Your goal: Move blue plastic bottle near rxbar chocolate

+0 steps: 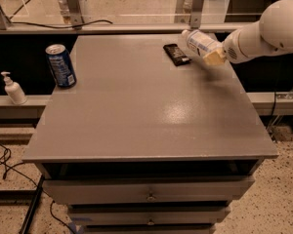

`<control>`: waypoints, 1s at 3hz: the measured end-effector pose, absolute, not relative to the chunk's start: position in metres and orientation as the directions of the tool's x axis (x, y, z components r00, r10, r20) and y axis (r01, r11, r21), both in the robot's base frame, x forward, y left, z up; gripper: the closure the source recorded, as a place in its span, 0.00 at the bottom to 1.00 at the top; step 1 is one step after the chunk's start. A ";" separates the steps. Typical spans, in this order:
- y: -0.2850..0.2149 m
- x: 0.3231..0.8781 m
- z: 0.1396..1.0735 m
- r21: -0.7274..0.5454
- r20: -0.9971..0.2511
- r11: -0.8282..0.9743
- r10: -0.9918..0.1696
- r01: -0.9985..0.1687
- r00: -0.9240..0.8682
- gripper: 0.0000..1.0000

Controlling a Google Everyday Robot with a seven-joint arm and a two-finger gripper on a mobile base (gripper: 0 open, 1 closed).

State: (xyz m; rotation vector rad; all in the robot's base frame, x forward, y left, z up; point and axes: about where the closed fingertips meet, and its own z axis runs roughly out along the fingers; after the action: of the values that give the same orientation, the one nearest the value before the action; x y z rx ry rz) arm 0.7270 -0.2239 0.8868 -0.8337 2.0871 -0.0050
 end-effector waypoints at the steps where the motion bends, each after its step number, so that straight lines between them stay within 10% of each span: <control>1: -0.241 0.725 0.899 -0.310 -0.733 0.792 -0.552 -0.526 -0.398 1.00; 3: -0.258 0.728 0.870 -0.275 -0.734 0.816 -0.519 -0.508 -0.438 1.00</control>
Offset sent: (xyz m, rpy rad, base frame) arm 0.0016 -0.0531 -0.0111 0.0129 -0.0091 -0.0860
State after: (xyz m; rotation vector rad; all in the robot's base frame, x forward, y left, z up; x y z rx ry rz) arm 0.7277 -0.2577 0.8699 -0.7540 2.1108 -0.0164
